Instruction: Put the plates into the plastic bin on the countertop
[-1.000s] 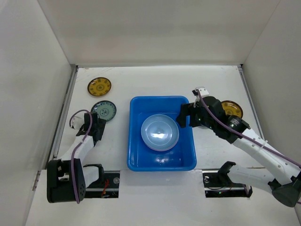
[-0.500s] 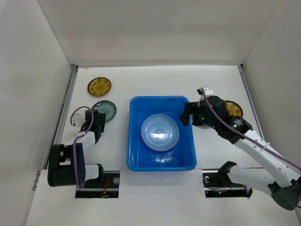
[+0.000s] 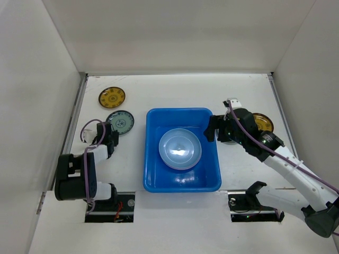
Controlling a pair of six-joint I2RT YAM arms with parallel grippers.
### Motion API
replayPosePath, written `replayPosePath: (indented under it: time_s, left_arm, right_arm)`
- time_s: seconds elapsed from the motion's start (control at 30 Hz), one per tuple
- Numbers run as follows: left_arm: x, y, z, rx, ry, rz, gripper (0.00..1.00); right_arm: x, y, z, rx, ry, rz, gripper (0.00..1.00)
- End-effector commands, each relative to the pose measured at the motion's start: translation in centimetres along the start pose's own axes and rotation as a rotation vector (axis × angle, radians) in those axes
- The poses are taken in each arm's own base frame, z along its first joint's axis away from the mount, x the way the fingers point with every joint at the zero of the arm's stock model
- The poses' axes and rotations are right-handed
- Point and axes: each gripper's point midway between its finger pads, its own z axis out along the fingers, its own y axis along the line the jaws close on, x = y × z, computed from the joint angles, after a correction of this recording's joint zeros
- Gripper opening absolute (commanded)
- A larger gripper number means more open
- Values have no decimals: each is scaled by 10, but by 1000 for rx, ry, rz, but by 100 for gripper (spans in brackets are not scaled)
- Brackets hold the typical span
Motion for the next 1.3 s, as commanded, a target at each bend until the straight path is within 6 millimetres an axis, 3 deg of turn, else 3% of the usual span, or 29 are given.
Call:
replayPosePath:
  time_s: [0.0, 0.17, 0.4, 0.53, 0.6, 0.73, 0.83, 1.0, 1.27]
  left_arm:
    - [3, 18, -10, -72, 10, 42, 0]
    - [-2, -24, -42, 50, -12, 98, 0]
    - [-20, -109, -112, 285, -63, 232, 0]
    - [1, -157, -156, 434, 19, 443, 0]
    - [22, -167, -172, 481, 96, 578, 0]
    - [71, -166, -203, 568, 264, 823, 0]
    - [103, -146, -215, 576, 384, 995, 1]
    - [140, -102, -223, 525, 516, 1220, 1]
    - [175, -67, -214, 460, 559, 1397, 4]
  right_arm:
    - [-18, 4, -2, -19, -69, 3, 87]
    - [-24, 3, -3, -19, -87, -15, 87]
    - [-45, -12, 1, 25, -139, 3, 85]
    - [-62, -27, 0, 69, -193, 54, 86]
    - [-68, -33, 0, 89, -214, 77, 85]
    - [-73, -39, 0, 117, -240, 102, 85]
    - [-73, -42, 1, 128, -242, 111, 85]
    - [-76, -42, 1, 129, -249, 113, 85]
    - [-75, -43, 1, 129, -249, 113, 85]
